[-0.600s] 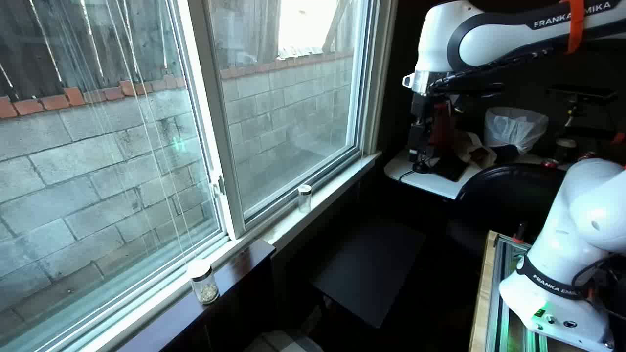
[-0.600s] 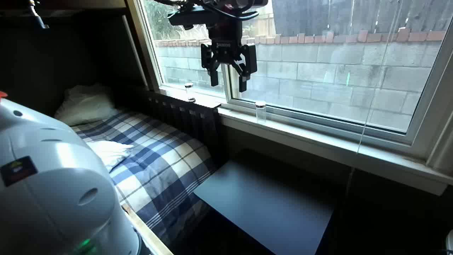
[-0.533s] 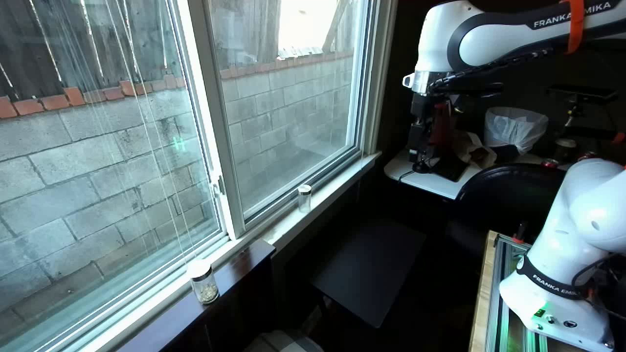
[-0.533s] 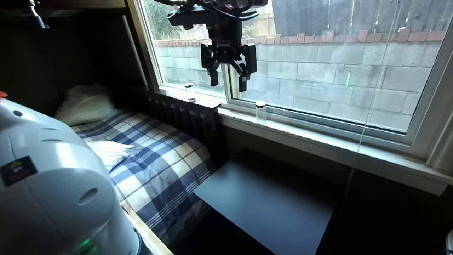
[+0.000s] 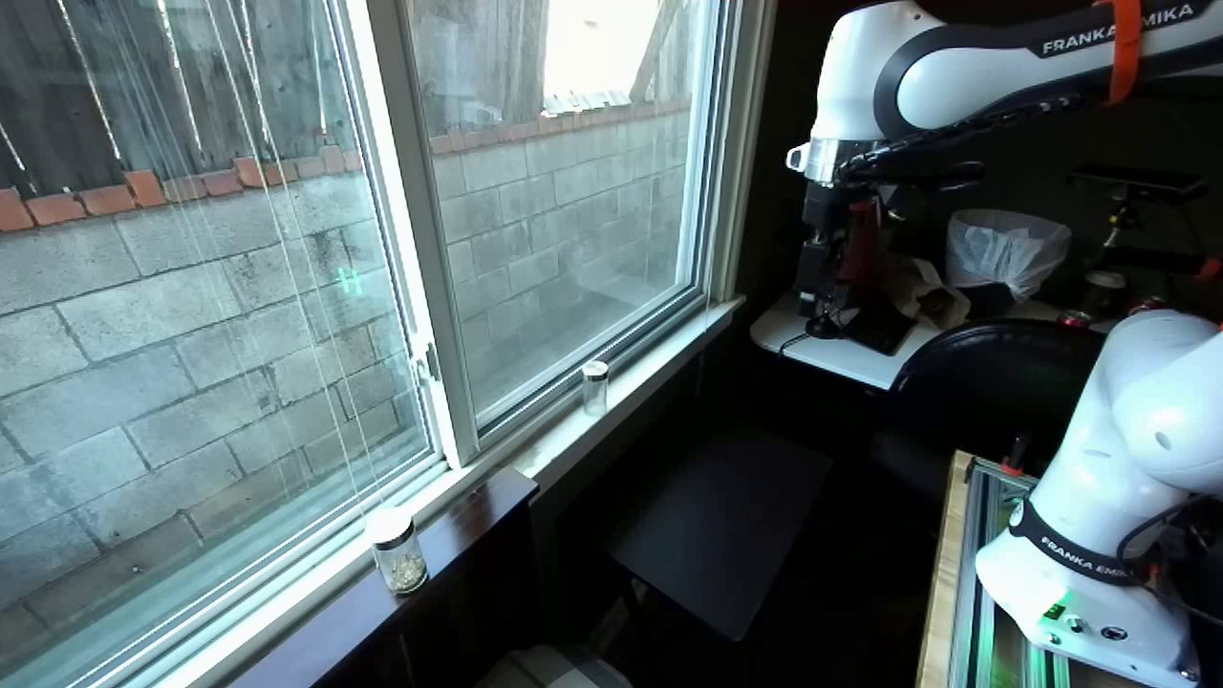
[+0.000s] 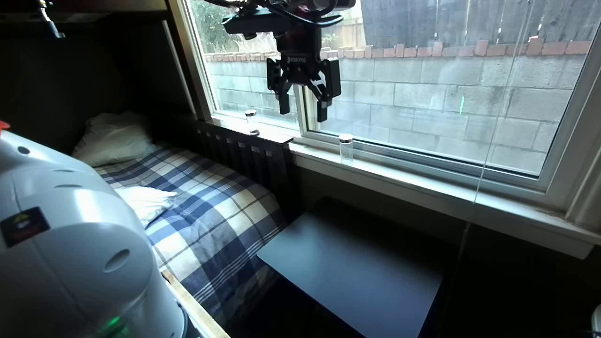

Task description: Pick up the clear container on the window sill and put it on top of the other clear container on the left

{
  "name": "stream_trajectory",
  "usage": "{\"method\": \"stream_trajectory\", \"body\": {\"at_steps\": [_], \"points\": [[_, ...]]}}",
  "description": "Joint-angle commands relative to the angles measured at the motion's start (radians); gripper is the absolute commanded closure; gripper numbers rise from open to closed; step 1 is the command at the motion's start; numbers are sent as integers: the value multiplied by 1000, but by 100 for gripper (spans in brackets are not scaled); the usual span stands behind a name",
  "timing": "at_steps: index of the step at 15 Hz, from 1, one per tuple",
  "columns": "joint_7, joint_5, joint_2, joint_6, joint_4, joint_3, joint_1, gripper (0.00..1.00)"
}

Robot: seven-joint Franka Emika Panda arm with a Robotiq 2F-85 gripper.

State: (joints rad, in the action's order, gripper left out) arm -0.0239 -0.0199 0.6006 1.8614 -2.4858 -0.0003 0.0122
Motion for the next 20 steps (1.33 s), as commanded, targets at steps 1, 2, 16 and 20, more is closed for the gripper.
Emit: {"method": "stream_trajectory", "body": {"at_steps": [1, 2, 16, 20], "points": [[2, 2, 0, -2, 2, -4, -4, 0], [2, 2, 0, -2, 2, -4, -4, 0], [-28, 23, -93, 67, 39, 32, -35, 0], [-85, 29, -199, 188, 90, 79, -93, 0]]}}
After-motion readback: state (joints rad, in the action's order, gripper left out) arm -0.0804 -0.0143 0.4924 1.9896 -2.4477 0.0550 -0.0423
